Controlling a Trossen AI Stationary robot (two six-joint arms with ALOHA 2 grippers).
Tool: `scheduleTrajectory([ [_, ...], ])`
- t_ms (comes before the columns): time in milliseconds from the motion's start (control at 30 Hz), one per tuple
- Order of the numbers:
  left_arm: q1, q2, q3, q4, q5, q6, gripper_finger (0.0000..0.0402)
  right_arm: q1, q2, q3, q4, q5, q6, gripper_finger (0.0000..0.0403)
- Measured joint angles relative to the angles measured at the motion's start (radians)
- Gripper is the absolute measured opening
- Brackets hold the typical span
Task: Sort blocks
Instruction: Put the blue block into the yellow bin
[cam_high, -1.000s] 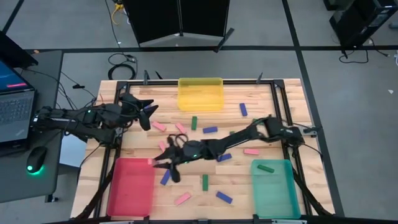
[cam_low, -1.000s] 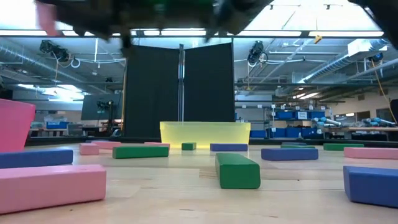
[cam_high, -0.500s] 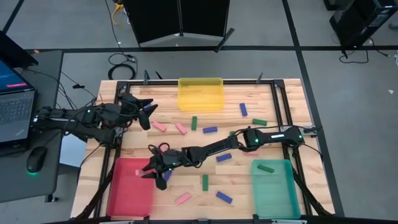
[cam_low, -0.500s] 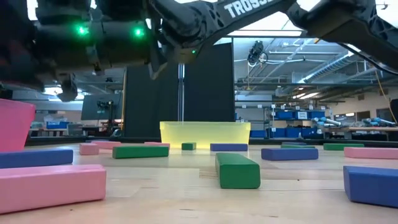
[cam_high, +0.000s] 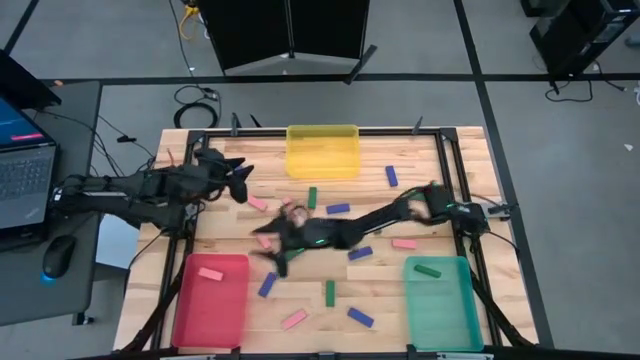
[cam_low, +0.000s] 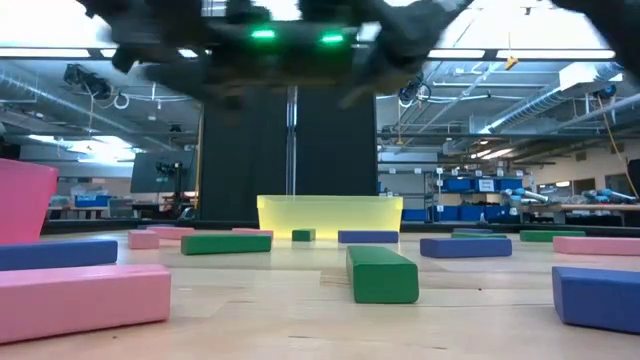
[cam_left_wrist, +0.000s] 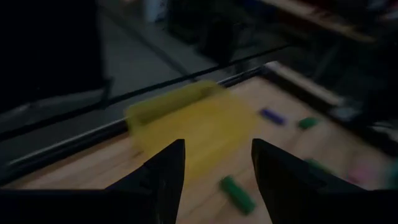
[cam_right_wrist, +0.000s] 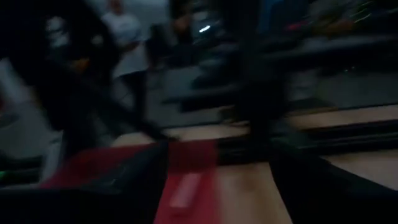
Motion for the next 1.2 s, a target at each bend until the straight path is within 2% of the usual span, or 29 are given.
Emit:
scheduleTrajectory([
  [100,0.129,0.067,0.000,-0.096,0.074,-0.053,0.0193,-0.001,-0.168,-0.268,0.089,0.133,-0.049,0.0255],
  [200,0.275,0.168,0.000,-0.175,0.140,-0.062,0.0193,0.003,-0.341,-0.470,0.106,0.224,-0.089,0.0239],
  [333,0.445,0.307,0.000,-0.209,0.213,-0.052,0.0193,0.009,-0.564,-0.658,0.104,0.304,-0.112,0.0234],
  [433,0.534,0.402,0.000,-0.197,0.295,-0.029,0.0194,0.020,-0.716,-0.758,0.016,0.368,-0.132,0.0246],
  [567,0.624,0.517,0.000,-0.163,0.388,-0.003,0.0206,0.042,-0.902,-0.824,-0.151,0.409,-0.158,0.0275],
  [733,0.706,0.636,0.000,-0.147,0.463,-0.002,0.0241,0.063,-1.029,-0.848,-0.285,0.419,-0.157,0.0302],
  [1000,0.748,0.739,0.000,-0.159,0.484,-0.016,0.0306,0.090,-1.049,-0.863,-0.335,0.419,-0.173,0.0299],
  [1200,0.748,0.800,0.000,-0.177,0.495,-0.012,0.0300,0.090,-1.047,-0.863,-0.345,0.421,-0.178,0.0287],
])
